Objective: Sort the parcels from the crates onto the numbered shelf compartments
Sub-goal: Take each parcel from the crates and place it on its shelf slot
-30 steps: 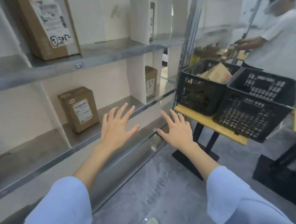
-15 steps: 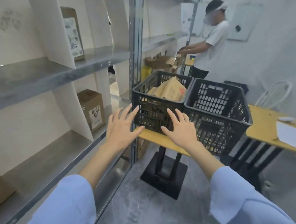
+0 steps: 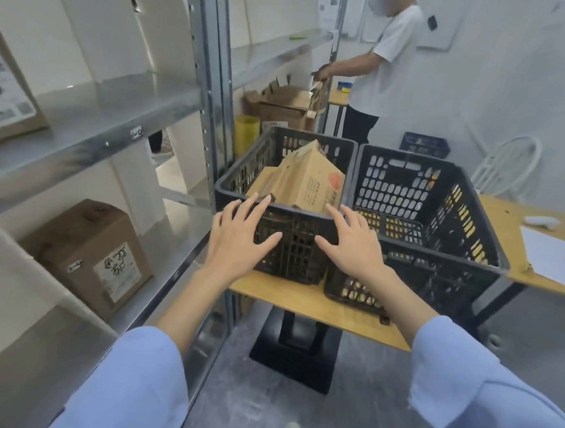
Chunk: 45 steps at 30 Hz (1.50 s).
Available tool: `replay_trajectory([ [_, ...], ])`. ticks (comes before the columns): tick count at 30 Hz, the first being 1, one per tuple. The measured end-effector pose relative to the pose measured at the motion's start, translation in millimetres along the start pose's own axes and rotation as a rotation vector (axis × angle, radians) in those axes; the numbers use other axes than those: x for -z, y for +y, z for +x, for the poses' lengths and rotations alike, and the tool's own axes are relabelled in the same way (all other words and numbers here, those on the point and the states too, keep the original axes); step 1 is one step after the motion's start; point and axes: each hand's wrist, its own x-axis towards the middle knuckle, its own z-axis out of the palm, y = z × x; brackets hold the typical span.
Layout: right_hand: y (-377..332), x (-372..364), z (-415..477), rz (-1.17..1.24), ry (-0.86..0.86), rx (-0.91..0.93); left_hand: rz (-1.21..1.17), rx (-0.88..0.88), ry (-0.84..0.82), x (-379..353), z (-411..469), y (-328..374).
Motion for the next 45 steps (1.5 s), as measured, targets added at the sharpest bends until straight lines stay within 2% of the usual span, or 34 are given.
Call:
replay_trajectory([
  [5, 15.4, -13.8, 63.3, 0.022, -0.016, 0.028, -0.011, -0.026, -0.016, -30.9, 60.4, -7.4],
  [12, 34.6, -38.5, 153.4, 0.096, -0.093, 0.098, 0.028, -0.080, -0.134, -74.2, 147.4, -17.5],
  [17, 43.0, -53.8, 188.2, 0.140, -0.166, 0.149, -0.007, -0.138, -0.205, -97.6, 184.2, -26.3],
  [23, 48.1, -59.0, 222.7, 0.263, -0.170, 0.123, -0.081, -0.162, -0.259, -114.2, 213.3, -40.9],
  [30, 43.4, -66.8, 238.7, 0.446, -0.091, 0.109, -0.177, -0.209, -0.243, -125.5, 239.5, -45.7],
  [37, 47.2, -65.6, 241.4, 0.545, -0.048, 0.101, -0.397, -0.253, -0.262, -127.6, 254.1, -49.3],
  [45, 50.9, -70.7, 230.3, 0.620, 0.064, -0.101, -0.524, -0.232, -0.223, -124.5, 254.0, -70.2],
])
